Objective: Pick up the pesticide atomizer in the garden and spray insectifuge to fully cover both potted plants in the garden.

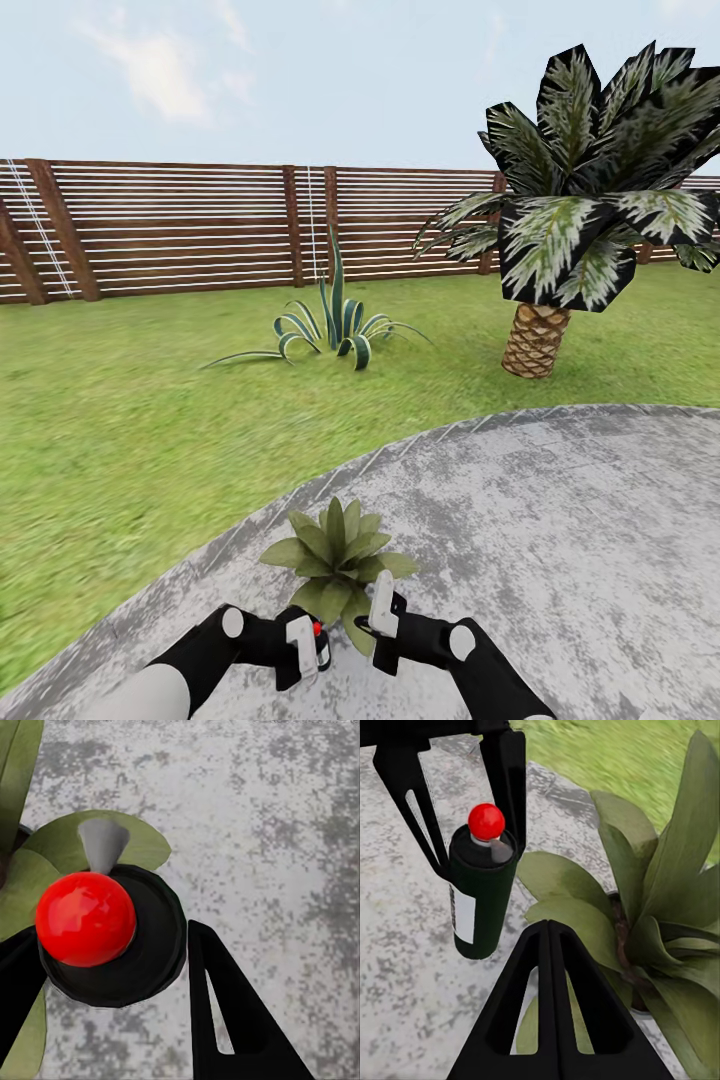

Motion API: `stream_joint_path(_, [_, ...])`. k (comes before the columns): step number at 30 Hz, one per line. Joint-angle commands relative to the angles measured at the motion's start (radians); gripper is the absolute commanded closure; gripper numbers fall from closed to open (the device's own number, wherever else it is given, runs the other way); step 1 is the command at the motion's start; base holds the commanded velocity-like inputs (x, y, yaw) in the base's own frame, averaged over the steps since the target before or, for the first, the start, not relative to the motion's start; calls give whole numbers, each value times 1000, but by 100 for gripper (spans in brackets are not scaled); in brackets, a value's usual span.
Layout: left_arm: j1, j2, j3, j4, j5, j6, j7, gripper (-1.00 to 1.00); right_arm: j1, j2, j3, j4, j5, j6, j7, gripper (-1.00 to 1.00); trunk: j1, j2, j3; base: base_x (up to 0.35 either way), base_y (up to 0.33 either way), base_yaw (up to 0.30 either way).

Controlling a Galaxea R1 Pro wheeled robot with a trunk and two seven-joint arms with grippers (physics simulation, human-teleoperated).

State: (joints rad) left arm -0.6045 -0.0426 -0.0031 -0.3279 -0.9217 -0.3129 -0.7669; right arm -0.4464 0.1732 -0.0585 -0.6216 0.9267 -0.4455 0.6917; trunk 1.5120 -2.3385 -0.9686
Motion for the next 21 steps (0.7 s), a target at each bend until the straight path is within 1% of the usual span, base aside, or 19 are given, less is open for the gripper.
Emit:
stream_joint_path(1, [0,-7,1,0,-5,-3,4,100,-1,1,-6,-1,6,-4,6,100,0,0,-1,0,0,0])
stream_joint_path(7, [0,-38,-1,2,-5,-2,11,100,-1,1,-6,0,6,-4,6,100,0,0,-1,0,0,0])
stream_joint_path(9, [0,-41,-1,1,-5,-2,11,100,-1,1,-6,0,6,-4,6,100,0,0,-1,0,0,0])
stream_joint_path(13, [0,-58,-1,-2,-2,-2,12,100,-1,1,-6,0,6,-4,6,100,0,0,-1,0,0,0])
stream_joint_path(21, [-1,-73,-1,-7,-2,-3,11,100,-1,1,-6,0,6,-4,6,100,0,0,-1,0,0,0])
